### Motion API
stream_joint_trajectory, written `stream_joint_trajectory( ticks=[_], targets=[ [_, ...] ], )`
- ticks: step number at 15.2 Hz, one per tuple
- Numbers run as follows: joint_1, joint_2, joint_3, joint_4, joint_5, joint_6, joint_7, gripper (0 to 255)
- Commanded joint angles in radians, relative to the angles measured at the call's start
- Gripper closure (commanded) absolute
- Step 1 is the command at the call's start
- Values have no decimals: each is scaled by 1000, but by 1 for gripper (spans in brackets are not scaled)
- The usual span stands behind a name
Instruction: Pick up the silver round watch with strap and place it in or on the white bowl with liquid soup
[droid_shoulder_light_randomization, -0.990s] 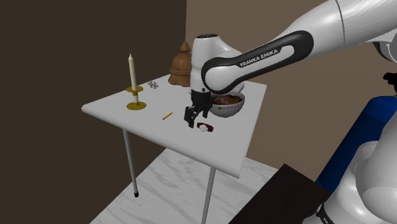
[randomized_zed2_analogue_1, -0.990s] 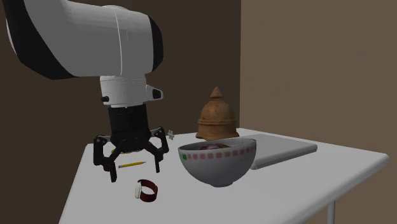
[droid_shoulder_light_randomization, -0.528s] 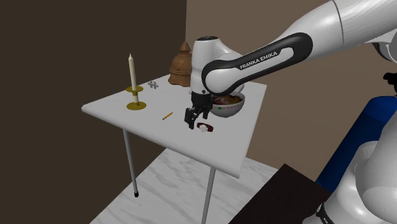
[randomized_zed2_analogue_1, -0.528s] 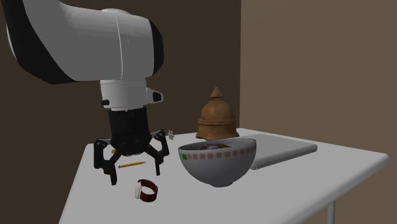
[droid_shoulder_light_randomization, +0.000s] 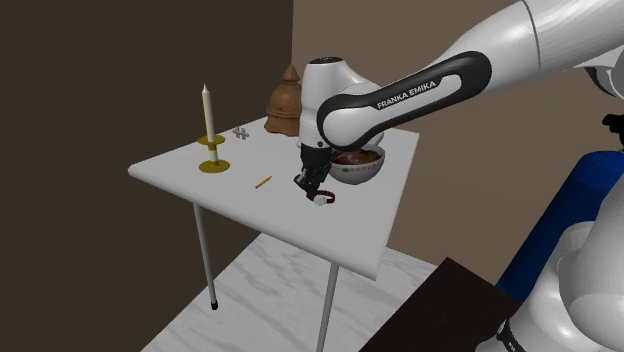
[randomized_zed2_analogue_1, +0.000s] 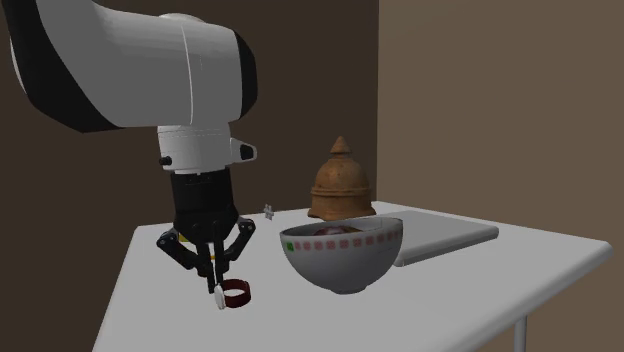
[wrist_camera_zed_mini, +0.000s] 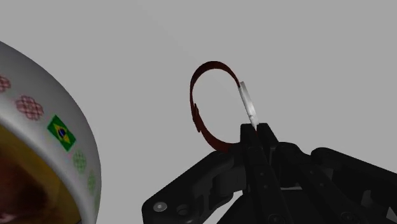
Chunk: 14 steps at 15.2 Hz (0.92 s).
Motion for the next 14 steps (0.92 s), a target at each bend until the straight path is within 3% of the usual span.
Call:
stream_joint_trajectory(
  ticks=[1,14],
  targets=[
    [0,0,0,0,0,0,0,255],
    [0,-47,0,97,20,-141,-24,255]
  ],
)
